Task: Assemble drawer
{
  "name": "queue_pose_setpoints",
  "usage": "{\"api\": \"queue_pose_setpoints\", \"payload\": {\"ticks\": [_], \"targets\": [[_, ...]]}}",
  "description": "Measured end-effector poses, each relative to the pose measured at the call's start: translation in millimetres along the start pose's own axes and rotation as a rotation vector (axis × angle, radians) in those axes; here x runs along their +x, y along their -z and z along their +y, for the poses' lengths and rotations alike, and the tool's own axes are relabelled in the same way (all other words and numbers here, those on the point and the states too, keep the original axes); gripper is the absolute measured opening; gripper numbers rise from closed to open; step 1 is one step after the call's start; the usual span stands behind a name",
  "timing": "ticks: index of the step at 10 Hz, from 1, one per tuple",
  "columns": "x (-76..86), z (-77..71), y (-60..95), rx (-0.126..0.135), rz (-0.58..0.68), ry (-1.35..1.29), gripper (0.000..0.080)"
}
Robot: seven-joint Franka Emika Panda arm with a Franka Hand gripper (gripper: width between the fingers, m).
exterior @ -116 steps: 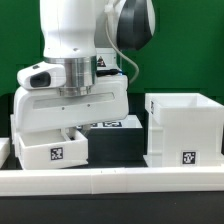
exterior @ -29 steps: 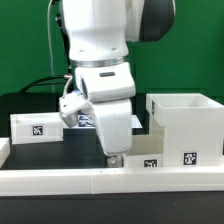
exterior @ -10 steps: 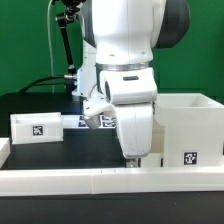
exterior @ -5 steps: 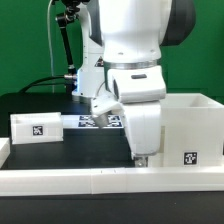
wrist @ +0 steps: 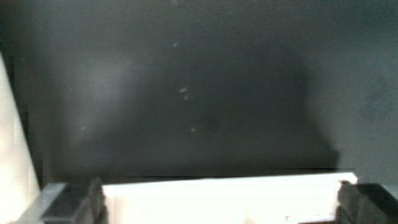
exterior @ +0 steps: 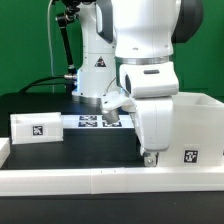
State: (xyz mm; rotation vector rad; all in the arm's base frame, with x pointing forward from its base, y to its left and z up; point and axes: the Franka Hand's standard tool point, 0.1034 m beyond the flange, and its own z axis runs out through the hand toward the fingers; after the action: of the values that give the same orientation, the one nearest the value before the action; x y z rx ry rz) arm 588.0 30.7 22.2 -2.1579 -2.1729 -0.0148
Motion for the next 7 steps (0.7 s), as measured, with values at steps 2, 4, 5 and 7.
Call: {"api": "queue_pose_setpoints", "payload": {"ticks": [2, 4, 5, 7], "targets": [[-29.9, -1.8, -1.1, 0.002, -0.009, 0.019, 0.0649], [-51.2, -8.9, 4.4, -0.034, -0.013, 0.0, 0.0649], [-59.0, -20.2, 5.7, -0.033, -0.016, -0.013, 0.0649], [-77.0, -47.2, 16.1, -0.055, -0.027, -0.035, 0.0649]]}}
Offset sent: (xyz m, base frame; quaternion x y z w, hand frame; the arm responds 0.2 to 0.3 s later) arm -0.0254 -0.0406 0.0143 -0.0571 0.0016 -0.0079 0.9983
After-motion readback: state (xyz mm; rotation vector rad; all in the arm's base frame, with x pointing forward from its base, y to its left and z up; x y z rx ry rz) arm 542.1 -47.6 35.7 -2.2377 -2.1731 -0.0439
